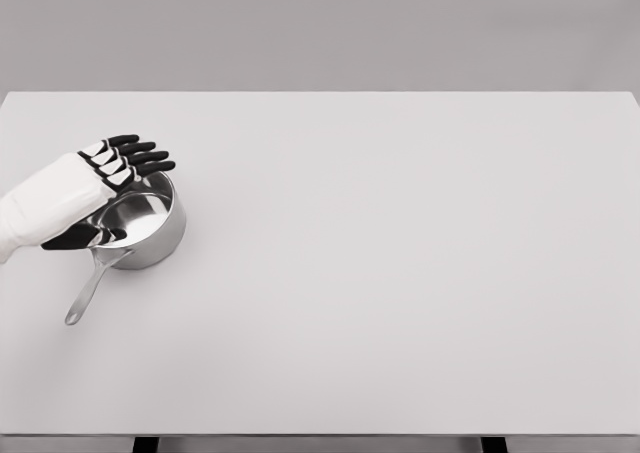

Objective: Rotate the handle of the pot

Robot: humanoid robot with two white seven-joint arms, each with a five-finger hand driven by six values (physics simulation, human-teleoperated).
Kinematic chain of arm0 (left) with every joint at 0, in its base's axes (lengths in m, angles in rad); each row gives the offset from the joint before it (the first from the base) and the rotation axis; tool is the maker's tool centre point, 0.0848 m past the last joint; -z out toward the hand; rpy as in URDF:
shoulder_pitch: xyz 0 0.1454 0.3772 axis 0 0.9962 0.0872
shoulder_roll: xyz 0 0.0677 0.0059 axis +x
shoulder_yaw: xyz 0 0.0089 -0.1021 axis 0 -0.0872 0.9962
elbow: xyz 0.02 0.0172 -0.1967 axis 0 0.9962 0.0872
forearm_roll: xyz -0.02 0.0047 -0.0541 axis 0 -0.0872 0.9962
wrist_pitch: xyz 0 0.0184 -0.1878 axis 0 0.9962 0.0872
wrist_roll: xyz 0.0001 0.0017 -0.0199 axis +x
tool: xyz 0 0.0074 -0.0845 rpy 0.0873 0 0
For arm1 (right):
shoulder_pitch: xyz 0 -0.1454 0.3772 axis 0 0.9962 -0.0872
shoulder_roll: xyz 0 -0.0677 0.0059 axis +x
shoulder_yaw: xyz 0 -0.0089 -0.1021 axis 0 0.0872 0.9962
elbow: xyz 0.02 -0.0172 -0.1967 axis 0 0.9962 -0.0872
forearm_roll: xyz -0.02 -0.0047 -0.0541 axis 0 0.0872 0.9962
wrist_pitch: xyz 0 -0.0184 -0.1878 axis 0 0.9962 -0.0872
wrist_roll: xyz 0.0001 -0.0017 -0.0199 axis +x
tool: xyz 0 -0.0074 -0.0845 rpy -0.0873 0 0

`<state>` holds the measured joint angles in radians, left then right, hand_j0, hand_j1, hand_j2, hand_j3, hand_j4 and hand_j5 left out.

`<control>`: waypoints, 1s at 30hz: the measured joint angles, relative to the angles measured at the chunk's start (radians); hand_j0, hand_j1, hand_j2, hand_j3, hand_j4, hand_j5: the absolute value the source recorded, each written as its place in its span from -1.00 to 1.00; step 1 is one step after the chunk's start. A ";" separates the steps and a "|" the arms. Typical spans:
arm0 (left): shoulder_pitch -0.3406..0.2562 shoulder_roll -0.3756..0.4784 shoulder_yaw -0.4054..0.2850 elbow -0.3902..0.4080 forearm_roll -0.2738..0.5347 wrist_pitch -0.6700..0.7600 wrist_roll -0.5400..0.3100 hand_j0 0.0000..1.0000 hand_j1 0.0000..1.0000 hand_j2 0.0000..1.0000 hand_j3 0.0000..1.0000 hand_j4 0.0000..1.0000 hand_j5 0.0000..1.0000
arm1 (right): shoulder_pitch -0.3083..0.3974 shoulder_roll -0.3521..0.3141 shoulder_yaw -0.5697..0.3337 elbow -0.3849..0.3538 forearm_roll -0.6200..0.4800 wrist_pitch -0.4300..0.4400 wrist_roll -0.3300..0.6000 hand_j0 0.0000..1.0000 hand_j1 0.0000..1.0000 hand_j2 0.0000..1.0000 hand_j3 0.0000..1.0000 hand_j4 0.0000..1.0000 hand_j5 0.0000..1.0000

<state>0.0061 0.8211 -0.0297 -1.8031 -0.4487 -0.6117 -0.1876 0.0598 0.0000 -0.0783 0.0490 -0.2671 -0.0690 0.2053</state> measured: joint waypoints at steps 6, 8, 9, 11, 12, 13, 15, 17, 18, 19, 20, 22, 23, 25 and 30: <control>0.003 0.000 -0.002 0.000 -0.007 0.000 -0.001 1.00 1.00 1.00 1.00 1.00 1.00 | 0.000 0.000 0.000 0.000 0.000 0.000 0.000 1.00 1.00 1.00 1.00 1.00 1.00; 0.003 0.001 -0.007 -0.001 -0.014 0.000 -0.002 1.00 1.00 1.00 1.00 1.00 1.00 | 0.000 0.000 0.000 0.000 0.000 0.000 0.000 1.00 1.00 1.00 1.00 1.00 1.00; 0.002 0.001 -0.013 -0.001 -0.018 0.000 -0.004 1.00 1.00 1.00 1.00 1.00 1.00 | 0.000 0.000 0.000 0.000 0.000 0.000 0.000 1.00 1.00 1.00 1.00 1.00 1.00; 0.000 0.006 -0.019 -0.001 -0.023 0.000 -0.028 1.00 1.00 1.00 1.00 1.00 1.00 | 0.000 0.000 0.000 0.000 0.000 0.000 0.000 1.00 1.00 1.00 1.00 1.00 1.00; 0.000 0.007 -0.021 -0.001 -0.025 0.000 -0.047 1.00 1.00 1.00 1.00 1.00 1.00 | 0.000 0.000 0.000 0.000 0.000 0.000 0.000 1.00 1.00 1.00 1.00 1.00 1.00; 0.000 0.008 -0.027 -0.002 -0.027 0.000 -0.067 1.00 1.00 1.00 1.00 1.00 1.00 | 0.000 0.000 0.000 0.000 0.000 0.000 0.000 1.00 1.00 1.00 1.00 1.00 1.00; -0.002 0.017 -0.053 -0.002 -0.029 0.000 -0.097 1.00 1.00 1.00 1.00 1.00 1.00 | 0.000 0.000 0.000 0.000 0.000 0.000 0.000 1.00 1.00 1.00 1.00 1.00 1.00; -0.012 0.030 -0.089 -0.002 -0.032 0.000 -0.113 1.00 1.00 1.00 1.00 1.00 1.00 | 0.000 0.000 0.000 0.000 0.000 0.000 0.000 1.00 1.00 1.00 1.00 1.00 1.00; -0.015 0.037 -0.105 -0.002 -0.033 0.000 -0.118 1.00 1.00 1.00 1.00 1.00 1.00 | 0.000 0.000 0.000 0.000 0.000 0.000 0.000 1.00 1.00 1.00 1.00 1.00 1.00; -0.018 0.044 -0.121 -0.003 -0.034 0.000 -0.122 1.00 1.00 1.00 1.00 1.00 1.00 | 0.000 0.000 0.000 0.000 0.000 0.000 0.000 1.00 1.00 1.00 1.00 1.00 1.00; -0.021 0.049 -0.136 -0.003 -0.035 -0.001 -0.125 1.00 1.00 1.00 1.00 1.00 1.00 | 0.000 0.000 0.000 0.000 0.000 0.000 0.000 1.00 1.00 1.00 1.00 1.00 1.00; -0.029 0.055 -0.156 -0.003 -0.045 -0.001 -0.128 1.00 1.00 1.00 1.00 1.00 1.00 | 0.000 0.000 0.000 0.000 0.000 0.000 0.000 1.00 1.00 1.00 1.00 1.00 1.00; -0.029 0.056 -0.162 -0.003 -0.053 -0.001 -0.129 1.00 1.00 1.00 1.00 1.00 1.00 | 0.000 0.000 0.000 0.000 0.000 0.000 0.000 1.00 1.00 1.00 1.00 1.00 1.00; -0.048 0.056 -0.170 -0.002 -0.069 -0.001 -0.131 1.00 1.00 1.00 1.00 1.00 1.00 | 0.000 0.000 0.000 0.000 0.000 0.000 0.000 1.00 1.00 1.00 1.00 1.00 1.00; -0.064 0.043 -0.171 -0.002 -0.127 -0.001 -0.132 1.00 1.00 1.00 1.00 1.00 1.00 | 0.000 0.000 0.000 0.000 0.000 0.000 0.000 1.00 1.00 1.00 1.00 1.00 1.00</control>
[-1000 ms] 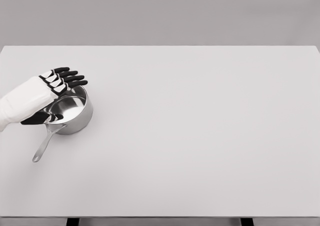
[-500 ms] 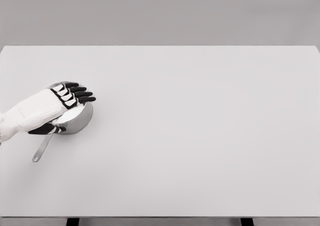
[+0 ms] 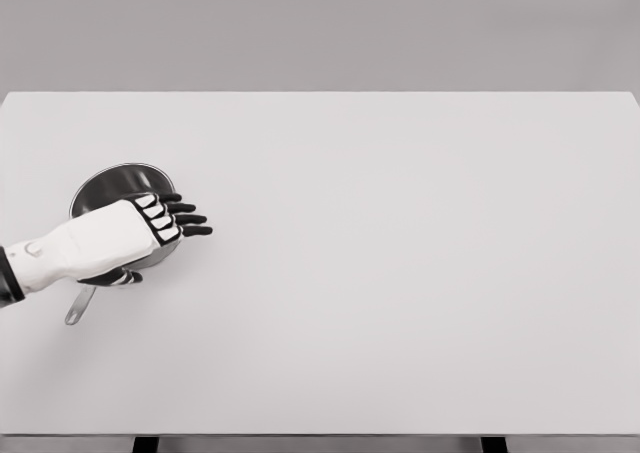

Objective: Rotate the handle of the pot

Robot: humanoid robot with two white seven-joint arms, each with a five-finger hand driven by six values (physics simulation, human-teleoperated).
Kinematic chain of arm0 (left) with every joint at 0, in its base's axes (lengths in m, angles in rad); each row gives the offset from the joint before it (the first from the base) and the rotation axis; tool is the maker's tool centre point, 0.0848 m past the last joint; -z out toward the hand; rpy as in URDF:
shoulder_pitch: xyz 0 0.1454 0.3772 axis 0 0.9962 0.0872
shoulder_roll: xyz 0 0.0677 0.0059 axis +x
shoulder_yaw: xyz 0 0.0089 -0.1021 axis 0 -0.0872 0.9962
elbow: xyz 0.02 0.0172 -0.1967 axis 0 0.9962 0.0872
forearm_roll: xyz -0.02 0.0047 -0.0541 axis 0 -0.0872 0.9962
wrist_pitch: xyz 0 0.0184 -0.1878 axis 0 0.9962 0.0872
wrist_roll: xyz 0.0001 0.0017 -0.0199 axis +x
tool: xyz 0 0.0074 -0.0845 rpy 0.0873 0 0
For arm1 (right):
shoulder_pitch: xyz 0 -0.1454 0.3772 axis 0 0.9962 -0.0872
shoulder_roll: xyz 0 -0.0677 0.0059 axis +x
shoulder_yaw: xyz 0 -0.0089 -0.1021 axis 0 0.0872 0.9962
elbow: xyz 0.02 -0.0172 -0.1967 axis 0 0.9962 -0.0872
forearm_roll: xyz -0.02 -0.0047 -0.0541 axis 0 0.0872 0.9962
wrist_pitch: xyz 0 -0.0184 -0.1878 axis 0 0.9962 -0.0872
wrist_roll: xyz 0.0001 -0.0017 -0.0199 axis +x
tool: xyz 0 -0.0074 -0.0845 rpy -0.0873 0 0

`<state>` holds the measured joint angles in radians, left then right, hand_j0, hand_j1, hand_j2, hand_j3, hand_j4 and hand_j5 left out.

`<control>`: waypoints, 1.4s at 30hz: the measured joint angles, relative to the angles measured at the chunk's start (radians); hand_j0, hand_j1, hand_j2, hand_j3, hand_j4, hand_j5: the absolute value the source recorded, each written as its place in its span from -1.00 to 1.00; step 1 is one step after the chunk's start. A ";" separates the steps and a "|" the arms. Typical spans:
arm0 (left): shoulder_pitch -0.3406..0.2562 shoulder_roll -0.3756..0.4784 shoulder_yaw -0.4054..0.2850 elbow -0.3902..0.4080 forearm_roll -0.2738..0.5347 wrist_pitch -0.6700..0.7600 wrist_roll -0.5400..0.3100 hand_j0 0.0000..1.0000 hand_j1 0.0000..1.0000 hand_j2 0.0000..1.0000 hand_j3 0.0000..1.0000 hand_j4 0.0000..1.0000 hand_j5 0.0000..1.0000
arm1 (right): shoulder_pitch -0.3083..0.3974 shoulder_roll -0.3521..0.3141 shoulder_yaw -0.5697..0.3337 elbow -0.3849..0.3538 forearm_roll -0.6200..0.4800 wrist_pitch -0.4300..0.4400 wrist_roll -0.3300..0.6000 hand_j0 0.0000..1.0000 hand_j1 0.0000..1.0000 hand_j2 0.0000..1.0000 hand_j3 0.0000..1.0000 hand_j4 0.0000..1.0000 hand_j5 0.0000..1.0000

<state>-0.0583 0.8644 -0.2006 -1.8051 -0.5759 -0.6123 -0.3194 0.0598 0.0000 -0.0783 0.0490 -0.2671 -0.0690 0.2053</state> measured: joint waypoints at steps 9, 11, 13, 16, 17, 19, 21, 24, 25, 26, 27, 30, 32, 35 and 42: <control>0.006 -0.020 0.004 0.000 -0.025 0.000 0.003 1.00 1.00 1.00 1.00 1.00 1.00 | 0.000 0.000 0.000 0.000 0.000 0.000 0.000 1.00 1.00 1.00 1.00 1.00 1.00; 0.009 -0.019 0.004 0.001 -0.022 0.000 0.005 1.00 1.00 1.00 1.00 1.00 1.00 | 0.000 0.000 0.000 0.000 0.000 0.000 0.000 1.00 1.00 1.00 1.00 1.00 1.00; 0.020 -0.018 0.004 0.001 -0.011 0.000 0.008 1.00 1.00 1.00 1.00 1.00 1.00 | 0.000 0.000 0.000 0.000 0.000 0.000 0.000 1.00 1.00 1.00 1.00 1.00 1.00; 0.041 -0.015 0.004 0.000 0.006 0.000 0.010 1.00 1.00 1.00 1.00 1.00 1.00 | 0.000 0.000 0.000 0.000 0.000 0.000 0.000 1.00 1.00 1.00 1.00 1.00 1.00; 0.043 -0.014 0.004 0.001 0.010 0.000 0.011 1.00 1.00 1.00 1.00 1.00 1.00 | 0.000 0.000 0.000 0.000 0.000 0.000 0.000 1.00 1.00 1.00 1.00 1.00 1.00; 0.055 -0.013 0.003 0.001 0.014 0.000 0.011 1.00 1.00 1.00 1.00 1.00 1.00 | 0.000 0.000 0.000 0.000 0.000 0.000 0.000 1.00 1.00 1.00 1.00 1.00 1.00; 0.063 -0.011 0.003 0.000 0.016 0.000 0.012 1.00 1.00 1.00 1.00 1.00 1.00 | 0.000 0.000 0.000 0.000 0.000 0.000 0.000 1.00 1.00 1.00 1.00 1.00 1.00; 0.064 -0.008 0.004 0.001 0.018 0.000 0.012 1.00 1.00 1.00 1.00 1.00 1.00 | 0.000 0.000 0.000 0.000 0.000 0.000 0.000 1.00 1.00 1.00 1.00 1.00 1.00; 0.064 -0.007 0.005 0.001 0.018 0.000 0.012 1.00 1.00 1.00 1.00 1.00 1.00 | 0.000 0.000 0.000 0.000 0.000 0.000 0.000 1.00 1.00 1.00 1.00 1.00 1.00; 0.064 -0.005 0.005 0.001 0.018 0.000 0.012 1.00 1.00 1.00 1.00 1.00 1.00 | 0.000 0.000 0.000 0.000 0.000 0.000 0.000 1.00 1.00 1.00 1.00 1.00 1.00; 0.064 -0.004 0.006 0.001 0.018 0.000 0.012 1.00 1.00 1.00 1.00 1.00 1.00 | 0.000 0.000 0.000 0.000 0.000 0.000 0.000 1.00 1.00 1.00 1.00 1.00 1.00; 0.064 0.005 0.009 0.001 0.017 0.000 0.012 1.00 1.00 1.00 1.00 1.00 1.00 | 0.000 0.000 0.000 0.000 0.000 0.000 0.000 1.00 1.00 1.00 1.00 1.00 1.00; 0.066 0.009 0.011 0.001 0.017 0.000 0.012 1.00 1.00 1.00 1.00 1.00 1.00 | 0.000 0.000 0.000 0.000 0.000 0.000 0.000 1.00 1.00 1.00 1.00 1.00 1.00; 0.080 0.014 0.016 0.001 0.016 0.000 0.012 1.00 1.00 1.00 1.00 1.00 1.00 | 0.000 0.000 0.000 0.000 0.000 0.000 0.000 1.00 1.00 1.00 1.00 1.00 1.00; 0.098 0.026 0.039 0.001 0.016 0.000 0.012 1.00 1.00 1.00 1.00 1.00 1.00 | 0.000 0.000 0.000 0.000 0.000 0.000 0.000 1.00 1.00 1.00 1.00 1.00 1.00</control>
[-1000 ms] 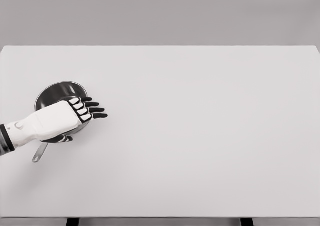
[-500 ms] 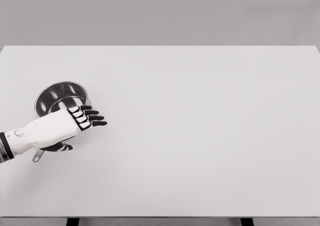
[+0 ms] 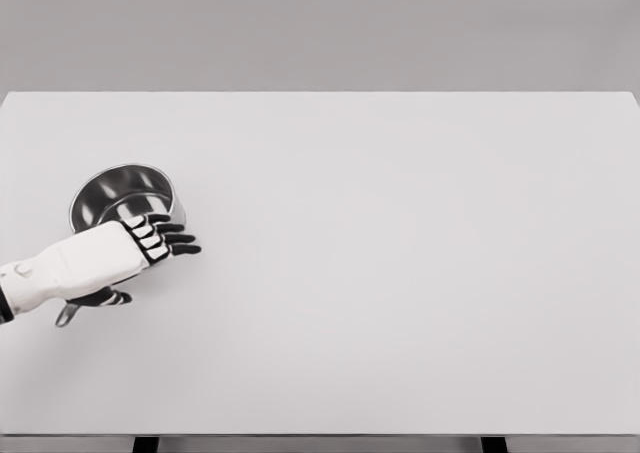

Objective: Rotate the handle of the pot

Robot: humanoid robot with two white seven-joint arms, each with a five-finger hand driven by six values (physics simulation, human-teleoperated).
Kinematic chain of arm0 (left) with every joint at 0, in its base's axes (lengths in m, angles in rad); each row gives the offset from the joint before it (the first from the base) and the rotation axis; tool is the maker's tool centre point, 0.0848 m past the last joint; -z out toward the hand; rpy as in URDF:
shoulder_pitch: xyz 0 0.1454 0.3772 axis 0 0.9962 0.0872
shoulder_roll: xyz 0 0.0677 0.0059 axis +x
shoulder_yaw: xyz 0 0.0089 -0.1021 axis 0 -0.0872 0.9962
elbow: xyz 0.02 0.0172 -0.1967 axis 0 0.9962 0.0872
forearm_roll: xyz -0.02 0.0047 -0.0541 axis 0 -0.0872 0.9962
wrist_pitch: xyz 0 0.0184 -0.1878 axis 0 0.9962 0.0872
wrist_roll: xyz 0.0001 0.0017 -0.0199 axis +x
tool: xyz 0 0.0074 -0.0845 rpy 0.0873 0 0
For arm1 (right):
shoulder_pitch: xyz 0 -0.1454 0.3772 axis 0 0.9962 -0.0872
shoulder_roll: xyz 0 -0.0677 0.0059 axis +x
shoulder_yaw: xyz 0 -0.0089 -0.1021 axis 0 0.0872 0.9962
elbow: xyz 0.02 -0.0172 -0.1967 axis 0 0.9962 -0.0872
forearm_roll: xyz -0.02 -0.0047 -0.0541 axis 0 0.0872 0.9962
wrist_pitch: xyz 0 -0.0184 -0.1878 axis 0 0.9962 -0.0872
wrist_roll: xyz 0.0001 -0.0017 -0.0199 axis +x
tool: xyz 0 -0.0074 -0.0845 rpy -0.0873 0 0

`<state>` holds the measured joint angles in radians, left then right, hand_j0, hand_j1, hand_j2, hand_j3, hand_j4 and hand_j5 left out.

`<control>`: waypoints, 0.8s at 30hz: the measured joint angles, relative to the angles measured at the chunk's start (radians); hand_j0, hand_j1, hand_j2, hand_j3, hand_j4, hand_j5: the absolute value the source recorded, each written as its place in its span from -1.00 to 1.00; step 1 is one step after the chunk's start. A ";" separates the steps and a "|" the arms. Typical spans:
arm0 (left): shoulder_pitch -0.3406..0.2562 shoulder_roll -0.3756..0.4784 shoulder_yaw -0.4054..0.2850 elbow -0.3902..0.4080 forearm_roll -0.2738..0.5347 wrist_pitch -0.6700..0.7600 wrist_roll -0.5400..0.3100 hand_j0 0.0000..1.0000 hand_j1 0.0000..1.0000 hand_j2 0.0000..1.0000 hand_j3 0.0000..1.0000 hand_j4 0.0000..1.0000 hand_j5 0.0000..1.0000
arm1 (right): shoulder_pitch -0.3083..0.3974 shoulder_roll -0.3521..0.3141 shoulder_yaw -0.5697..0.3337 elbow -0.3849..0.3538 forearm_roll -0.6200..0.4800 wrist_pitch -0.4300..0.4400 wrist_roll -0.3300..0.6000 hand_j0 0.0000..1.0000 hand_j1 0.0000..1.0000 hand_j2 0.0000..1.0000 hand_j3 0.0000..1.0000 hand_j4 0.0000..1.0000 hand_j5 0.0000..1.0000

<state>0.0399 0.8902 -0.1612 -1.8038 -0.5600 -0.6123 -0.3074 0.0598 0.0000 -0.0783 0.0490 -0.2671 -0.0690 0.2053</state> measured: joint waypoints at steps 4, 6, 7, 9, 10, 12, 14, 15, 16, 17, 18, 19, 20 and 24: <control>0.015 0.004 0.016 0.000 0.001 0.000 0.000 1.00 1.00 1.00 1.00 1.00 1.00 | 0.000 0.000 0.000 0.000 0.000 0.000 0.000 1.00 1.00 1.00 1.00 1.00 1.00; 0.020 0.006 0.027 0.000 0.002 0.000 0.000 1.00 1.00 1.00 1.00 1.00 1.00 | 0.000 0.000 0.000 0.000 0.000 0.000 0.000 1.00 1.00 1.00 1.00 1.00 1.00; 0.021 0.007 0.032 0.000 0.002 0.000 0.000 1.00 1.00 1.00 1.00 1.00 1.00 | 0.000 0.000 0.000 0.000 0.000 0.000 0.000 1.00 1.00 1.00 1.00 1.00 1.00; 0.028 0.010 0.040 0.000 0.002 0.000 0.000 1.00 1.00 1.00 1.00 1.00 1.00 | 0.000 0.000 0.000 0.000 0.000 0.000 0.000 1.00 1.00 1.00 1.00 1.00 1.00; 0.029 0.012 0.044 0.000 0.003 0.000 0.000 1.00 1.00 1.00 1.00 1.00 1.00 | 0.000 0.000 0.000 0.000 0.000 0.000 0.000 1.00 1.00 1.00 1.00 1.00 1.00; 0.032 0.017 0.053 0.000 0.003 0.000 0.000 1.00 1.00 1.00 1.00 1.00 1.00 | 0.000 0.000 0.000 0.000 0.000 0.000 0.000 1.00 1.00 1.00 1.00 1.00 1.00; 0.037 0.019 0.061 0.000 0.004 0.000 0.000 1.00 1.00 1.00 1.00 1.00 1.00 | 0.000 0.000 0.000 0.000 0.000 0.000 0.000 1.00 1.00 1.00 1.00 1.00 1.00; 0.038 0.020 0.064 0.000 0.004 0.000 0.000 1.00 1.00 1.00 1.00 1.00 1.00 | 0.000 0.000 0.000 0.000 0.000 0.000 0.000 1.00 1.00 1.00 1.00 1.00 1.00; 0.040 0.020 0.067 0.000 0.004 0.000 0.000 1.00 1.00 1.00 1.00 1.00 1.00 | 0.000 0.000 0.000 0.000 0.000 0.000 0.000 1.00 1.00 1.00 1.00 1.00 1.00; 0.041 0.021 0.069 0.000 0.004 0.000 0.000 1.00 1.00 1.00 1.00 1.00 1.00 | 0.000 0.000 0.000 0.000 0.000 0.000 0.000 1.00 1.00 1.00 1.00 1.00 1.00; 0.041 0.021 0.071 0.000 0.004 0.000 0.000 1.00 1.00 1.00 1.00 1.00 1.00 | 0.000 0.000 0.000 0.000 0.000 0.000 0.000 1.00 1.00 1.00 1.00 1.00 1.00; 0.041 0.021 0.072 0.000 0.004 0.000 0.000 1.00 1.00 1.00 1.00 1.00 1.00 | 0.000 0.000 0.000 0.000 0.000 0.000 0.000 1.00 1.00 1.00 1.00 1.00 1.00; 0.041 0.021 0.073 0.000 0.004 0.000 0.000 1.00 1.00 1.00 1.00 1.00 1.00 | 0.000 0.000 0.000 0.000 0.000 0.000 0.000 1.00 1.00 1.00 1.00 1.00 1.00; 0.041 0.021 0.080 0.001 0.004 0.000 0.000 1.00 1.00 1.00 1.00 1.00 1.00 | 0.000 0.000 0.000 0.000 0.000 0.000 0.000 1.00 1.00 1.00 1.00 1.00 1.00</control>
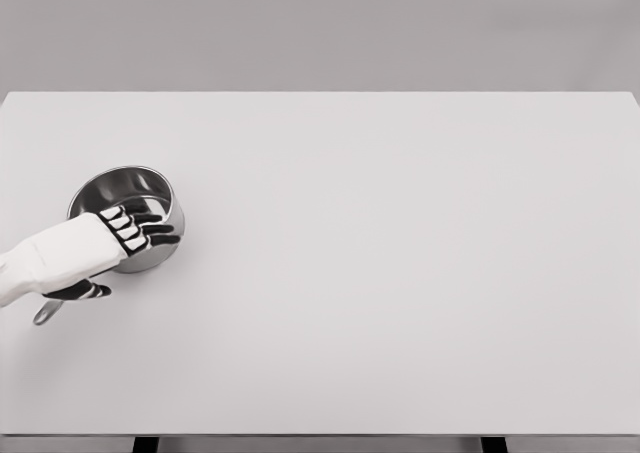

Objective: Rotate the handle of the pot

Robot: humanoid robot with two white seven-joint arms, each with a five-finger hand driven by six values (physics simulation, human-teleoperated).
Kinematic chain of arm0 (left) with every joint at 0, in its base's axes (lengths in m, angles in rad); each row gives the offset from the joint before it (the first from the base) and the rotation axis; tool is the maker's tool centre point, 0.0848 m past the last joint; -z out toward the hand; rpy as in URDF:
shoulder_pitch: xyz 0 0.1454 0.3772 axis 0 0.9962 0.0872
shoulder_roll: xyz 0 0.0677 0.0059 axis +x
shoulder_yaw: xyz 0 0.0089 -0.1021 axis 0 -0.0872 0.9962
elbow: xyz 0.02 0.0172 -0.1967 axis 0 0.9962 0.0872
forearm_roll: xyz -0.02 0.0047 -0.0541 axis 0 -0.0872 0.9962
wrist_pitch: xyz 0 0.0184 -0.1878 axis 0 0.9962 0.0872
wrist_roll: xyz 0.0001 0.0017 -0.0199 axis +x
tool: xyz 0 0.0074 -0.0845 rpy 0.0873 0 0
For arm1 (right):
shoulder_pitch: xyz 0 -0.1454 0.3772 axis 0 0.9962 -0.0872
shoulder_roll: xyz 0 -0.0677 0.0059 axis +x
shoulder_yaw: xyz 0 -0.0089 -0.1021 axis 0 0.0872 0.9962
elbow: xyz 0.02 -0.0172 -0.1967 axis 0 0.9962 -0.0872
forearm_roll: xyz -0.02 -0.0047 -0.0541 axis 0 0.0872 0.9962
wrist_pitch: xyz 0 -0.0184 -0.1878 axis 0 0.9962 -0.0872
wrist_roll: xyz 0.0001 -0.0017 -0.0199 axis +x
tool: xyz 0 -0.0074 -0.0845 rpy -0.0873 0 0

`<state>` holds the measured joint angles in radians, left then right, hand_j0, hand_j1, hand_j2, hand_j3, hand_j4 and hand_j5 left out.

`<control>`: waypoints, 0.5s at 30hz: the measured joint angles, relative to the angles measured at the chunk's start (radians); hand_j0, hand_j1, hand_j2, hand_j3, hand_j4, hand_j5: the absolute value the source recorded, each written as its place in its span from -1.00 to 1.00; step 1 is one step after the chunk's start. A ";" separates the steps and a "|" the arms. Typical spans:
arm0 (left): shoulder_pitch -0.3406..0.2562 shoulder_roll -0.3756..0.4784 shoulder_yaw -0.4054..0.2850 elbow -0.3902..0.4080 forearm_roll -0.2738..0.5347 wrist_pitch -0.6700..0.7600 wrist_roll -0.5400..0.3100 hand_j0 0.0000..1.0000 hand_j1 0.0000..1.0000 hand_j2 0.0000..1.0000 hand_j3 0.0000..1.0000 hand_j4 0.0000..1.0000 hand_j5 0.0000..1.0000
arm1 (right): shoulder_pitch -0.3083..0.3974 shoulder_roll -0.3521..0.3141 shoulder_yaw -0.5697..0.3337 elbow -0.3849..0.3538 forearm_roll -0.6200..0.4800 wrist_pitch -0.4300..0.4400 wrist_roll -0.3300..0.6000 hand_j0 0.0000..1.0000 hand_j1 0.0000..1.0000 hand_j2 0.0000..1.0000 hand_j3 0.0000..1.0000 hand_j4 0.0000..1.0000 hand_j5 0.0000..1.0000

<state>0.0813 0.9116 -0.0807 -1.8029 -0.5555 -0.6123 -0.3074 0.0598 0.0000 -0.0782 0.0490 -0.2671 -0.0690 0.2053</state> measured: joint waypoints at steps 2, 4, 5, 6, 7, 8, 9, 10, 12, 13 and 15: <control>0.000 0.000 0.002 0.000 -0.001 0.000 0.000 1.00 1.00 1.00 1.00 1.00 1.00 | 0.000 0.000 0.000 0.000 0.000 0.000 0.000 1.00 1.00 1.00 1.00 1.00 1.00; 0.000 0.000 0.004 0.001 -0.001 0.000 0.000 1.00 1.00 1.00 1.00 1.00 1.00 | 0.000 0.000 0.000 0.000 0.000 0.000 0.000 1.00 1.00 1.00 1.00 1.00 1.00; 0.002 0.000 0.006 0.001 -0.001 0.000 0.000 1.00 1.00 1.00 1.00 1.00 1.00 | 0.000 0.000 0.000 0.000 0.000 0.000 0.000 1.00 1.00 1.00 1.00 1.00 1.00; 0.002 0.000 0.007 0.001 -0.002 0.000 0.000 1.00 1.00 1.00 1.00 1.00 1.00 | 0.000 0.000 0.000 0.000 0.000 0.000 0.000 1.00 1.00 1.00 1.00 1.00 1.00; 0.002 0.000 0.009 0.002 -0.002 0.000 0.000 1.00 1.00 1.00 1.00 1.00 1.00 | 0.000 0.000 0.000 0.000 0.000 0.000 0.000 1.00 1.00 1.00 1.00 1.00 1.00; 0.002 0.000 0.010 0.002 -0.003 0.000 0.000 1.00 1.00 1.00 1.00 1.00 1.00 | 0.000 0.000 0.000 0.000 0.000 0.000 0.000 1.00 1.00 1.00 1.00 1.00 1.00; 0.006 0.000 0.011 0.002 -0.004 0.000 0.000 1.00 1.00 1.00 1.00 1.00 1.00 | 0.000 0.000 0.000 0.000 0.000 0.000 0.000 1.00 1.00 1.00 1.00 1.00 1.00; 0.008 0.000 0.015 0.002 -0.004 0.000 0.000 1.00 1.00 1.00 1.00 1.00 1.00 | 0.000 0.000 0.000 0.000 0.000 0.000 0.000 1.00 1.00 1.00 1.00 1.00 1.00; 0.017 0.000 0.022 0.002 -0.005 0.000 0.000 1.00 1.00 1.00 1.00 1.00 1.00 | 0.000 0.000 0.000 0.000 0.000 0.000 0.000 1.00 1.00 1.00 1.00 1.00 1.00; 0.021 0.000 0.026 0.002 -0.006 0.000 0.000 1.00 1.00 1.00 1.00 1.00 1.00 | 0.000 0.000 0.000 0.000 0.000 0.000 0.000 1.00 1.00 1.00 1.00 1.00 1.00; 0.021 0.000 0.033 0.002 -0.007 0.000 0.000 1.00 1.00 1.00 1.00 1.00 1.00 | 0.000 0.000 0.000 0.000 0.000 0.000 0.000 1.00 1.00 1.00 1.00 1.00 1.00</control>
<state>0.1028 0.9117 -0.0482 -1.8006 -0.5623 -0.6123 -0.3073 0.0598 0.0000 -0.0783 0.0490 -0.2671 -0.0690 0.2053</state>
